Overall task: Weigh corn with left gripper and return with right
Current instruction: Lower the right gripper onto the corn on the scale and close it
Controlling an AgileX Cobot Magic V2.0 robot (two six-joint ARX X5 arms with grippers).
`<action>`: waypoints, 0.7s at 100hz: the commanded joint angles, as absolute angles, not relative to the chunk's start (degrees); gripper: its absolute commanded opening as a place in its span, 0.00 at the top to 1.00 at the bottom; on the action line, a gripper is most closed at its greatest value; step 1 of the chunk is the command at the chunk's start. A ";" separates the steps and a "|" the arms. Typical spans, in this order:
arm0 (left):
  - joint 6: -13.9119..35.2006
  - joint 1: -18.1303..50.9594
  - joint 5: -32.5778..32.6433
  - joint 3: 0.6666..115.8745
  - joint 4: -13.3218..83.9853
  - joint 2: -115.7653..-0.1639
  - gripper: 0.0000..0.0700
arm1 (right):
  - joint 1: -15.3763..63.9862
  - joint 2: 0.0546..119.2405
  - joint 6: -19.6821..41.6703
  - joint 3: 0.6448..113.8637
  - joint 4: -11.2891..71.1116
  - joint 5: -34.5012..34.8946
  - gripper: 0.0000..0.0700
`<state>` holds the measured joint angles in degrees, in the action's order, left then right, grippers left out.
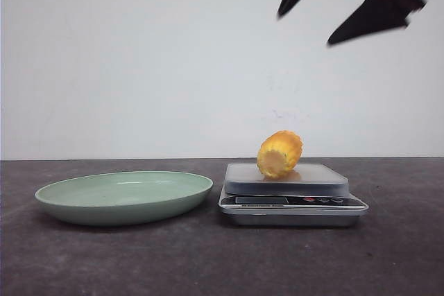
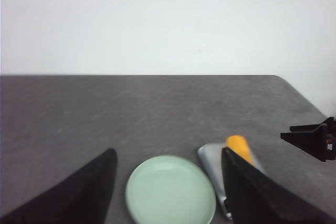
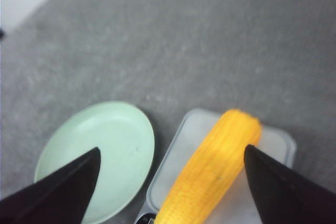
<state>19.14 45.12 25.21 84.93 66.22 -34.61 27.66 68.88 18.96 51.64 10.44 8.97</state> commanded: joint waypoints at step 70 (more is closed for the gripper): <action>36.01 44.62 23.14 62.76 72.01 -13.02 0.46 | 29.95 88.99 21.10 53.82 6.87 3.40 0.21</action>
